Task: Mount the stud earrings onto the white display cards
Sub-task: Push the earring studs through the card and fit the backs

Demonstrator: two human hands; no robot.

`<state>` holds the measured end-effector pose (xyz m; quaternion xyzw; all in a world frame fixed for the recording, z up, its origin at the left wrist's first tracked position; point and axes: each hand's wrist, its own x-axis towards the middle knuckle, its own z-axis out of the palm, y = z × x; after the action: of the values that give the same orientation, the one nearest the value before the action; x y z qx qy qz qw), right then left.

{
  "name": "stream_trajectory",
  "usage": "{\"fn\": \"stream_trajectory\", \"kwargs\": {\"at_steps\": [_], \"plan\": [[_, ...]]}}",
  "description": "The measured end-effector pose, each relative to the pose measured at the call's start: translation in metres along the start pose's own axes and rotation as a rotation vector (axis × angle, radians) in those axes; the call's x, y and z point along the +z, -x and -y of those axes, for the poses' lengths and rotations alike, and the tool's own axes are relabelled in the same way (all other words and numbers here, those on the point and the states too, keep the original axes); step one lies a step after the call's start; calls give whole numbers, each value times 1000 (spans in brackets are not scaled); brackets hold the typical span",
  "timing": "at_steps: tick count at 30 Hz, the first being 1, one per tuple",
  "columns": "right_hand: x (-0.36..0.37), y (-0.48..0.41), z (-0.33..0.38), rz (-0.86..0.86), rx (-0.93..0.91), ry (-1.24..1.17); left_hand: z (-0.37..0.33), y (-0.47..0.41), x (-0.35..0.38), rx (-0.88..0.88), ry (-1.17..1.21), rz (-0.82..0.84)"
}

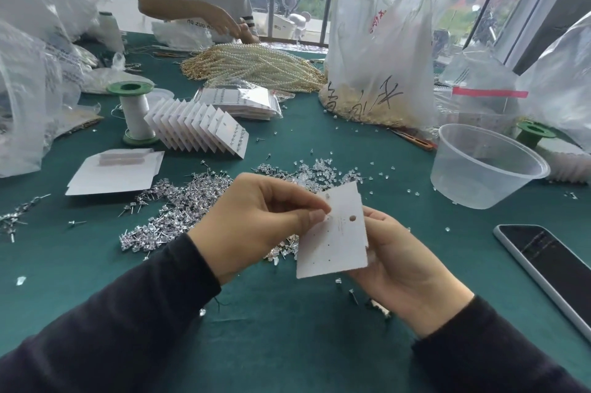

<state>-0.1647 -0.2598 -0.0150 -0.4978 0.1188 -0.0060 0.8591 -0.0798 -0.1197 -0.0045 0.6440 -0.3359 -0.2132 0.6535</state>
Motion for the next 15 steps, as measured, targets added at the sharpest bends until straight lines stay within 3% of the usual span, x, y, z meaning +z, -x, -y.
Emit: {"fn": "stream_trajectory", "kwargs": {"at_steps": [15], "plan": [[6, 5, 4, -32, 11, -115, -1, 1, 1, 170, -428, -51]]}}
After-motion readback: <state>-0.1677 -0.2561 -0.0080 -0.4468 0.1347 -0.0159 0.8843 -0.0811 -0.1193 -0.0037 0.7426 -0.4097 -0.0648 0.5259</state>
